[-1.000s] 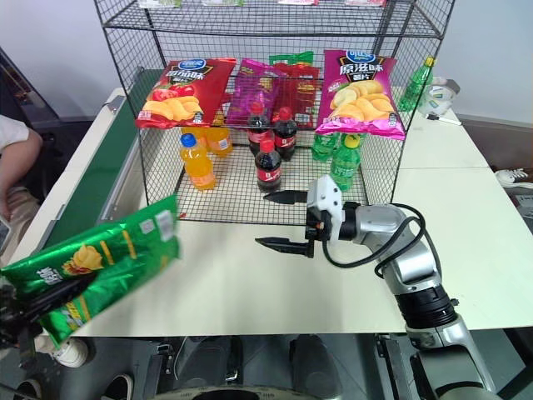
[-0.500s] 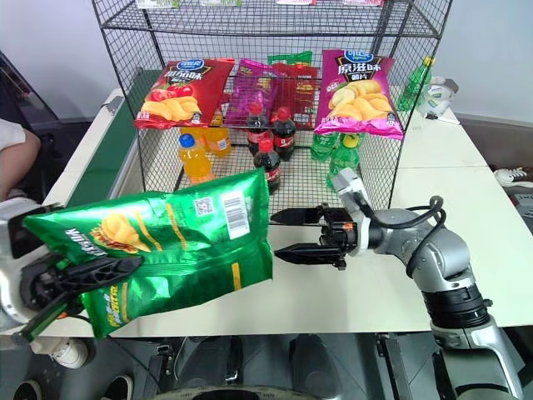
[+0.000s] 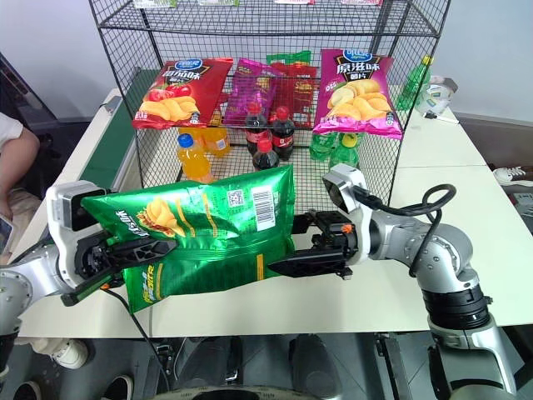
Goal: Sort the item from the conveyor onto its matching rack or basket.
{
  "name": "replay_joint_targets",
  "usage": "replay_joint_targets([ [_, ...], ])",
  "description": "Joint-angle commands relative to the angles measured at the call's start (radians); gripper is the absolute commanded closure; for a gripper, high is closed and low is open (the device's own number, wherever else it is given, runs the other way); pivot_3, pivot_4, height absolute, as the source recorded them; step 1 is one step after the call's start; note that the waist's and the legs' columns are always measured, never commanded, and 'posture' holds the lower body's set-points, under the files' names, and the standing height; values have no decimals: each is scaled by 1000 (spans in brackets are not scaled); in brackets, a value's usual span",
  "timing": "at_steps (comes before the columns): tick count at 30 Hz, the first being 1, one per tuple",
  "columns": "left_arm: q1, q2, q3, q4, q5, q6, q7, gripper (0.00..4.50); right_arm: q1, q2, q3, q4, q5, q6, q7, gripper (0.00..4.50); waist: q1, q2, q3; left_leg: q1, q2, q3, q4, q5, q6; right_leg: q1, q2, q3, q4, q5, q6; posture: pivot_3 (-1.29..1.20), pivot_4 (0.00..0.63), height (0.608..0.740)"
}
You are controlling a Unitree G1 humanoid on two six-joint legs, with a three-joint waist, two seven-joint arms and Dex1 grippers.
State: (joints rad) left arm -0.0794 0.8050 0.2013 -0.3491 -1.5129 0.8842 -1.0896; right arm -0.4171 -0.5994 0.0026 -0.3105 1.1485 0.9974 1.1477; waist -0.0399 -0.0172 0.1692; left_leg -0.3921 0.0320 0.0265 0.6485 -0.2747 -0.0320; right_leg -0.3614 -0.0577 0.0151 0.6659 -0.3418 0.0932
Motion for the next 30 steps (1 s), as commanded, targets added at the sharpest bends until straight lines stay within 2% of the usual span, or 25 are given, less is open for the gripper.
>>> replay_joint_targets([
  [1, -28, -25, -7, 1, 39, 4, -15, 4471, -28, 8, 13, -20, -26, -16, -15, 0, 1, 0, 0, 0, 0, 0, 0, 0, 0, 0, 0, 0, 0, 0, 0, 0, 150, 739],
  [8, -41, -84, -24, 26, 154, -24, -36, 4471, -39, 27, 23, -22, -2, 9, -33, 0, 3, 0, 0, 0, 0, 0, 0, 0, 0, 0, 0, 0, 0, 0, 0, 0, 150, 739],
  [11, -47, -116, -24, 32, 216, -58, -44, 4500, -38, 27, 41, -20, -30, 3, -28, 794, 4, 0, 0, -1, 0, 0, 0, 0, 0, 0, -1, 0, 0, 0, 0, 0, 150, 739],
  [18, -48, -139, -18, 40, 270, -63, -78, 4500, -31, 41, 53, -18, -57, -11, -41, 4199, 3, 0, 0, -1, 0, 0, 0, 0, 0, 0, -1, 0, 0, 0, 0, 0, 150, 739],
  [19, -44, -130, -20, 45, 273, -46, -76, 4500, -29, 40, 53, -17, -68, -18, -41, 4476, 3, 0, 0, -1, 0, 0, 0, 0, 0, 0, -1, 0, 0, 0, 0, 0, 150, 739],
  [20, -41, -119, -20, 49, 274, -28, -70, 4500, -27, 39, 52, -16, -75, -23, -42, 4476, 3, 0, 0, -1, 0, 0, 0, 0, 0, 0, -1, 0, 0, 0, 0, 0, 150, 739],
  [23, -22, -114, 3, 65, 328, -68, -70, 3614, -24, 27, 44, -30, -116, -56, -51, 4500, 2, 0, 0, -1, 0, 0, 0, 0, 0, -1, -1, 0, 0, 0, 0, 0, 150, 739],
  [25, -7, -101, 27, 74, 322, -61, -83, 2676, -18, 19, 41, -48, -150, -88, -57, 4500, 1, 0, 0, -1, 0, 0, 0, 0, 0, -1, -1, 0, 0, 0, 0, 0, 150, 739],
  [27, 17, -87, 73, 93, 333, -74, -85, 1722, -2, 4, 43, -86, -268, -204, -79, 4500, 2, 0, 0, -1, 0, 0, 0, 0, 0, -1, -1, 0, 0, 0, 0, 0, 150, 739],
  [29, 37, -89, 119, 111, 361, -116, -77, 683, -7, 16, 2, -117, -311, -278, -124, 4500, 1, 0, 0, -2, 0, 0, -1, 0, 0, -2, -1, 0, 0, 0, 0, 0, 150, 739],
  [30, 50, -83, 139, 120, 361, -117, -81, 277, -16, 12, 4, -127, -395, -367, -142, 4500, 1, 0, 0, -3, 0, 0, -1, 0, 0, -3, -1, 0, 0, 0, 0, 0, 150, 739],
])
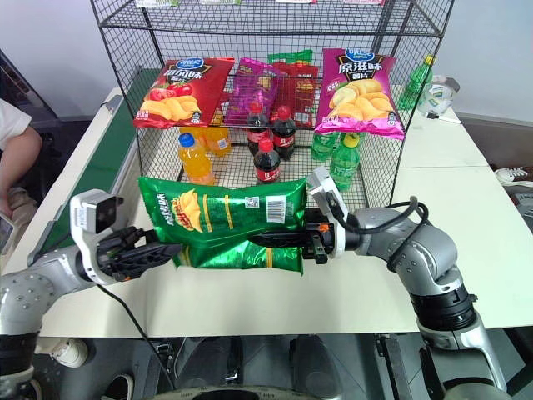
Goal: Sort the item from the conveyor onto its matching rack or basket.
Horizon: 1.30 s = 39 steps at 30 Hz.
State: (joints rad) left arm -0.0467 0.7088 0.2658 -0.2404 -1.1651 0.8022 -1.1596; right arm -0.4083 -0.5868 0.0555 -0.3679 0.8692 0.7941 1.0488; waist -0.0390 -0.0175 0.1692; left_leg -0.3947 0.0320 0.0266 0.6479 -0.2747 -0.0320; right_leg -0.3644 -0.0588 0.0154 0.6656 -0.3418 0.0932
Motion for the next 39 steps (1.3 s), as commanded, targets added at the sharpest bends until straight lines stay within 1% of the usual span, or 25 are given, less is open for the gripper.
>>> replay_joint_targets([
  [1, 28, 15, 90, 19, 26, -50, -13, 57, -30, -23, -33, -88, -190, -245, -25, 4500, 0, 0, 0, 0, 0, 0, 0, 0, 0, 0, 0, 0, 0, 0, 0, 0, 150, 739],
  [3, 42, 16, 125, 43, 46, -71, -10, 57, -49, -60, 1, -113, -350, -426, 2, 4500, 1, 0, 0, 0, 0, 0, 0, 0, 0, -1, 0, 0, 0, 0, 0, 0, 150, 739],
  [4, 45, 15, 142, 57, 56, -85, -5, 57, -68, -58, 0, -122, -384, -475, -8, 4500, 1, 0, 0, 0, 0, 0, 0, 0, 0, -1, 0, 0, 0, 0, 0, 0, 150, 739],
  [6, 24, -24, 175, 85, 145, -219, 26, 57, -134, -28, -20, -125, -431, -546, -72, 4500, -1, 0, 0, 0, 0, 0, 0, 0, 0, -1, 0, 0, 0, 0, 0, 0, 150, 739],
  [7, 9, -37, 186, 98, 163, -251, 40, 57, -164, -20, -21, -115, -464, -583, -92, 4500, -1, 0, 0, 0, 0, 0, 0, 0, 0, -1, 0, 0, 0, 0, 0, 0, 150, 739],
  [9, -19, -60, 203, 115, 187, -299, 63, 57, -224, -24, -5, -64, -603, -713, -133, 4500, 1, 0, 0, 0, 0, 0, 0, 0, 0, -1, 0, 0, 1, 0, 0, 0, 150, 739],
  [10, -28, -66, 206, 117, 193, -310, 69, 57, -246, -19, -3, -37, -647, -764, -154, 4500, 1, -1, -1, -1, 0, 0, 0, 0, 0, -2, 0, 0, 1, 0, 0, 0, 150, 739],
  [12, -44, -79, 208, 122, 213, -340, 86, 57, -273, -31, 13, 32, -785, -892, -210, 4500, 3, -2, -1, -1, 0, 0, 0, 0, 0, -1, -1, 0, 0, 0, 0, 0, 150, 739],
  [13, -50, -83, 202, 124, 229, -354, 91, 57, -276, -36, 20, 61, -828, -945, -224, 4500, 5, -2, -1, -1, 0, 0, 0, 0, 0, -1, -1, 0, 0, 0, 0, 0, 150, 739],
  [17, -59, -91, 178, 122, 265, -378, 95, 57, -307, -66, 56, 176, -1092, -1046, -360, 4500, 1, -2, -1, -3, -1, 2, 0, 0, 0, -3, -2, 0, 0, 0, 0, 0, 150, 739],
  [19, -63, -106, 158, 114, 305, -413, 105, 57, -342, -70, 84, 240, -1239, -1052, -450, 4500, -1, -2, -1, -4, -1, 2, 0, 1, -1, -5, -2, 0, 1, 0, 0, 0, 150, 739],
  [21, -64, -113, 145, 101, 322, -420, 115, 57, -380, -65, 104, 280, -1376, -997, -533, 4500, -5, -2, -1, -5, -1, 2, 1, 1, -2, -7, -1, 0, 2, 0, 0, 0, 150, 739],
  [23, -61, -119, 139, 81, 326, -422, 126, 57, -397, -47, 131, 310, -1442, -968, -566, 4500, -5, -2, -1, -6, -1, 2, 1, 2, -3, -9, -1, 1, 3, 0, 0, 0, 150, 739],
  [25, -58, -130, 141, 64, 334, -435, 142, 57, -408, -7, 166, 341, -1499, -893, -577, 4500, -6, -2, -1, -7, 0, 2, 1, 2, -3, -10, 0, 1, 4, 0, 0, 0, 150, 739],
  [30, -47, -134, 150, 31, 383, -496, 172, 57, -439, 109, 189, 420, -1552, -746, -632, 4500, -5, -2, -1, -9, 0, 2, 1, 3, -5, -11, 1, 1, 4, 0, 0, 0, 150, 739],
  [32, -31, -128, 148, 7, 391, -504, 179, 57, -456, 139, 191, 467, -1562, -688, -642, 4500, -5, -2, -1, -9, 0, 2, 2, 3, -5, -12, 0, 1, 4, 0, 0, 0, 150, 739],
  [35, -5, -122, 148, -35, 413, -521, 198, 57, -492, 136, 174, 523, -1573, -671, -702, 4500, -3, -2, -1, -10, 0, 2, 2, 3, -5, -12, -1, 1, 5, 0, 0, 0, 150, 739],
  [39, 12, -126, 141, -63, 428, -535, 220, 57, -506, 136, 187, 557, -1582, -629, -727, 4500, -4, -2, -1, -11, 0, 1, 3, 3, -4, -12, -1, 0, 5, 0, 0, 0, 150, 739],
])
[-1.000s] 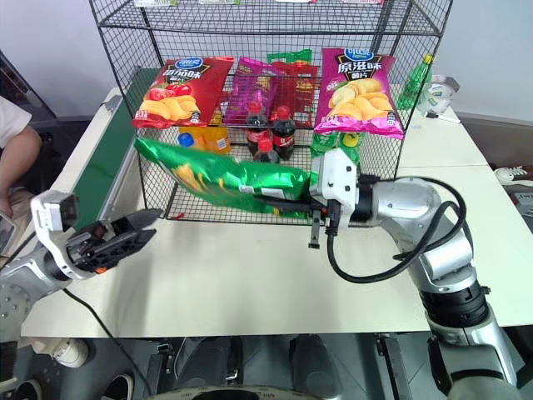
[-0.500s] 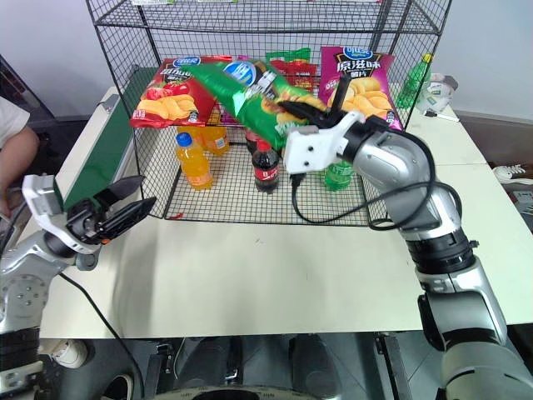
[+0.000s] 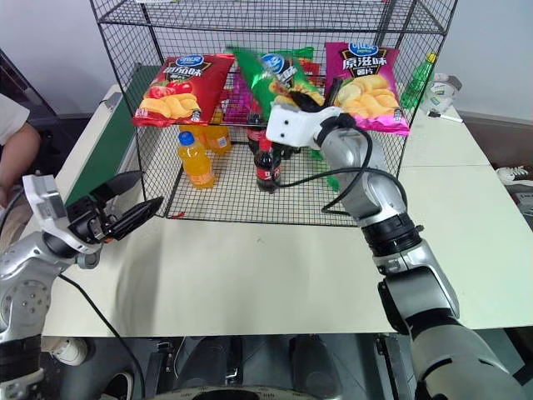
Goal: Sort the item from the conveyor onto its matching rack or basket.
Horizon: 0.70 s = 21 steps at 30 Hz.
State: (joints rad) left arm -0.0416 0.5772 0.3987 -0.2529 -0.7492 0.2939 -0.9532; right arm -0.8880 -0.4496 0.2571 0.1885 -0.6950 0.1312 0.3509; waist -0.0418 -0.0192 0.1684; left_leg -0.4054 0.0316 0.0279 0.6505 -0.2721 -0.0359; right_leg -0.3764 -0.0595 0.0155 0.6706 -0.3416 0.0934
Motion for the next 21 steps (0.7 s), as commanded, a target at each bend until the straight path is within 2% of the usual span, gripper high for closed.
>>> replay_joint_targets([
  [1, 11, 3, 1, -57, 18, -30, 17, 57, -24, 6, -9, -2, -20, 51, -28, 4500, -2, 0, 0, 0, 0, 0, 0, 0, 0, 0, 0, 0, 0, 0, 0, 0, 150, 739],
  [11, 8, -4, -37, -63, 49, -48, 38, 57, -36, 109, 28, -19, 3, 150, -6, 4500, -2, 0, 0, 0, 0, 0, 0, 0, 0, -1, 0, 0, 2, 0, 0, 0, 150, 739],
  [21, 9, -9, -34, -75, 46, -44, 56, 57, 31, 97, 15, -214, 14, 274, 108, 4500, -2, 0, 0, -1, 0, 0, 0, 0, 0, -2, 1, 0, 3, 0, 0, 0, 150, 739],
])
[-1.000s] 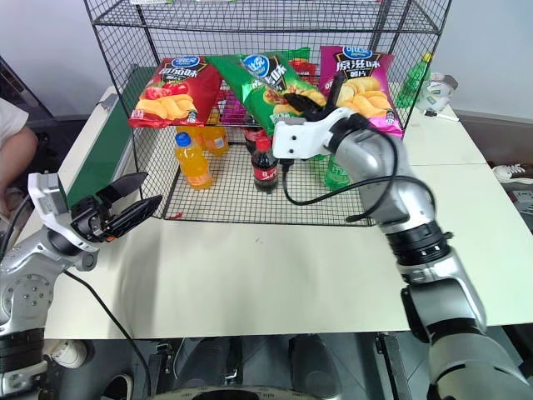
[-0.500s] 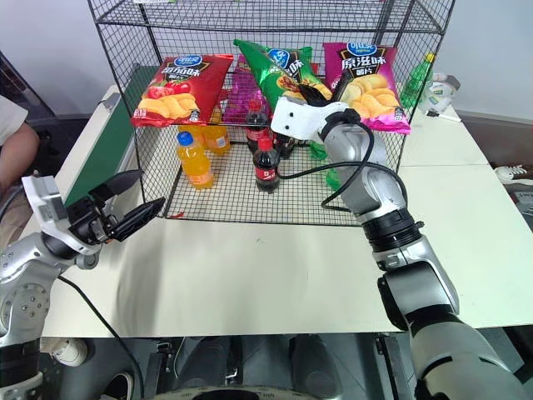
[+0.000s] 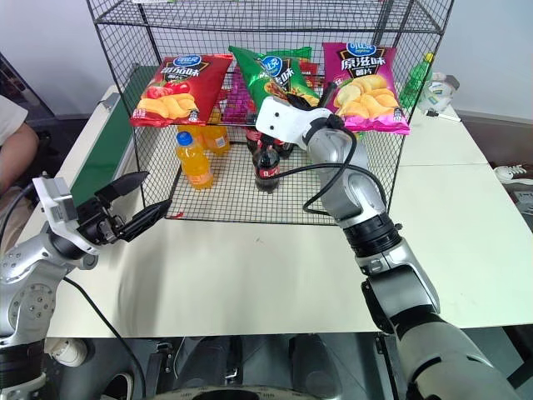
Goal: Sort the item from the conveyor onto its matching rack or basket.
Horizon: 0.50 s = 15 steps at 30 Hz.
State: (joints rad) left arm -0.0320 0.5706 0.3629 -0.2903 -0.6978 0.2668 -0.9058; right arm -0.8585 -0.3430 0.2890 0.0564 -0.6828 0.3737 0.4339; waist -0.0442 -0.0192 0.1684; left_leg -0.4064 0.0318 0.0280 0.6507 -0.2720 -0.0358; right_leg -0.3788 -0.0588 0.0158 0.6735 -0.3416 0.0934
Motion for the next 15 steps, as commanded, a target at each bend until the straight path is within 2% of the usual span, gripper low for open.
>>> replay_joint_targets([
  [1, -1, -3, 0, -40, -5, -17, 10, 57, 9, -16, -15, -93, -2, 41, 33, 4500, 0, 0, 0, 0, 0, 0, 0, 0, 0, 0, 0, 0, 0, 0, 0, 0, 150, 739],
  [15, -17, -2, -6, -56, -9, -16, 34, 57, -6, 1, -4, -15, -16, 105, -45, 4500, 1, 0, 0, 0, 0, 0, 2, 0, 0, -2, 0, 0, 4, 0, 0, 0, 150, 739],
])
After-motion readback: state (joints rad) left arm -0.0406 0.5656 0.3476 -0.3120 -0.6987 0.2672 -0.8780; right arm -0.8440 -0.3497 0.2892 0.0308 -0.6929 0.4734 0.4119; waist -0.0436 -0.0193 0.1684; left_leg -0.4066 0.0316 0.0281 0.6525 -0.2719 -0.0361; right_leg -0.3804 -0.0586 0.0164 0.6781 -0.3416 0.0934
